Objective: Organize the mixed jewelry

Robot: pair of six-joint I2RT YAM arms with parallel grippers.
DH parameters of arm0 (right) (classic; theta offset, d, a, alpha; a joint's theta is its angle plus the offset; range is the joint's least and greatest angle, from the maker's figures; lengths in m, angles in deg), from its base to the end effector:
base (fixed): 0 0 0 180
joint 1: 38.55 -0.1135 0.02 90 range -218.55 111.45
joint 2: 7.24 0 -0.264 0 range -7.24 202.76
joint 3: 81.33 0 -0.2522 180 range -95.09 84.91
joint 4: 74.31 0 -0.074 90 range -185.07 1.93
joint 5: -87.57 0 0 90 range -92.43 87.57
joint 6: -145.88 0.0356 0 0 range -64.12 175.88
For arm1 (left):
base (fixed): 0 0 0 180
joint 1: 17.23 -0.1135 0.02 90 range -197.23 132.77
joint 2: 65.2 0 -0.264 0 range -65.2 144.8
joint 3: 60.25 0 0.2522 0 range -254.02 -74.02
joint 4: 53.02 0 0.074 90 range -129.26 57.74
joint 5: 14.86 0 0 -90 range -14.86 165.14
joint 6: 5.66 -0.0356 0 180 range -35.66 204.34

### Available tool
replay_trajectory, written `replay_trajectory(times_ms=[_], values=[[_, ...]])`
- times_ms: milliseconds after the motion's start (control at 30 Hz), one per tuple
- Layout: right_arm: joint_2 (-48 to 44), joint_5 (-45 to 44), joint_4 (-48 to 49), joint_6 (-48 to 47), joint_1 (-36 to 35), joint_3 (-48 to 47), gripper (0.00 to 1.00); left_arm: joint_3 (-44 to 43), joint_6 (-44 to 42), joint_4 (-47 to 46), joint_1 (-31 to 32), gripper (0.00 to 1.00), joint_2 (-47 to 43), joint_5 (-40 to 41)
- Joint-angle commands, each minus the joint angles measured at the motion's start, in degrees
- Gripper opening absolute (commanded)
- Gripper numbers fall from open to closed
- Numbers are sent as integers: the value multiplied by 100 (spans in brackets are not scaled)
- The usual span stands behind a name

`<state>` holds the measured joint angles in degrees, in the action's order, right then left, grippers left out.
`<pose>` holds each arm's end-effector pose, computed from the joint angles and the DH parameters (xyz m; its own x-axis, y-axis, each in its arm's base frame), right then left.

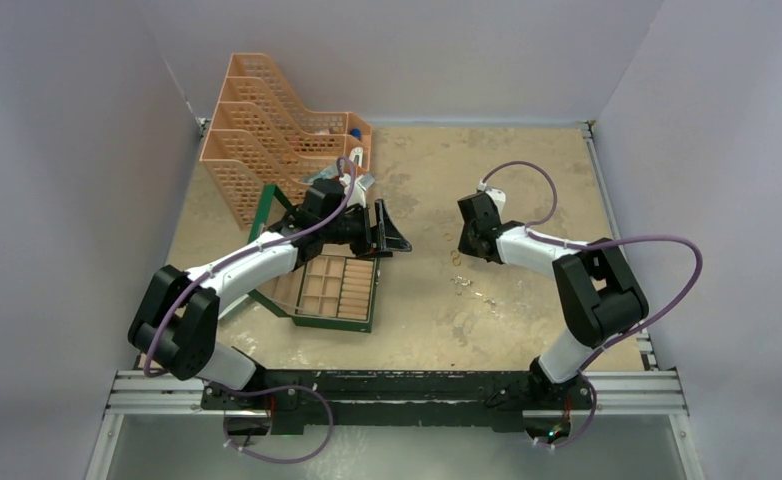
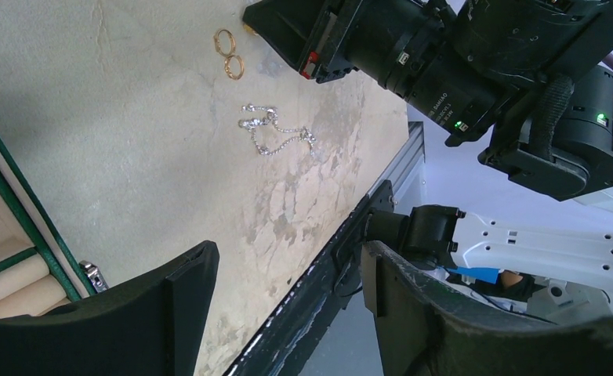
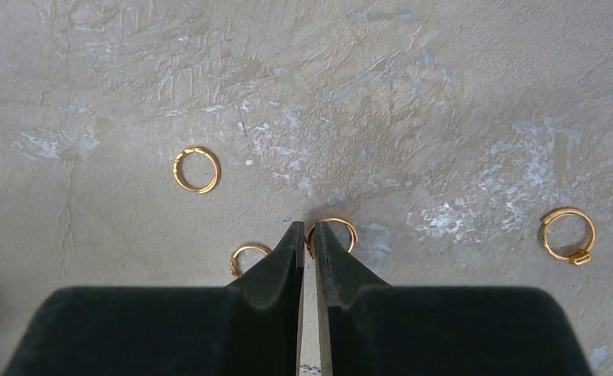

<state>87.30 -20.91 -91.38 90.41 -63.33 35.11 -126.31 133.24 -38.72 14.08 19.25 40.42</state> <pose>0.3036 0.1277 0.1667 -0.6726 0.2816 -0.6843 0.2138 0.9593 0.1847 0.2635 -0.1840 0.2409 -0.9338 -0.1570 -0.3214 0.2023 0.5094 -0.8364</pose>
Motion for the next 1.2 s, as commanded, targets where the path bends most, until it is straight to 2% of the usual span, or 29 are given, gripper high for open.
replay_trajectory(times_ms=[0, 300, 367, 433, 633, 733, 933, 1033, 1167], values=[[66, 10, 24, -1, -28, -94, 11, -242, -76, -142, 32, 66, 12, -88], [86, 212, 6, 92, -28, -92, 18, -203, -66, -115, 31, 66, -2, -88], [57, 222, 13, 85, -27, -68, 12, -204, -79, -123, 32, 66, 2, -88], [43, 117, -20, 107, -27, -65, 0, -216, -76, -132, 33, 66, 15, -88], [-497, 316, 286, 230, -28, 74, 0, -160, -20, -280, 31, 67, -60, -42], [-958, 810, 725, 347, -27, 217, 0, -82, 17, -403, 32, 66, -146, 89], [-1735, 2367, 1978, 579, -35, 709, 0, 167, 266, -614, 32, 67, -535, 481], [-1995, 3060, 2587, 294, -47, 938, 0, 97, 430, -390, 13, 67, -811, 783], [-2214, 3937, 2995, -430, -133, 1073, 0, -58, 649, -172, -152, 71, -1133, 790]])
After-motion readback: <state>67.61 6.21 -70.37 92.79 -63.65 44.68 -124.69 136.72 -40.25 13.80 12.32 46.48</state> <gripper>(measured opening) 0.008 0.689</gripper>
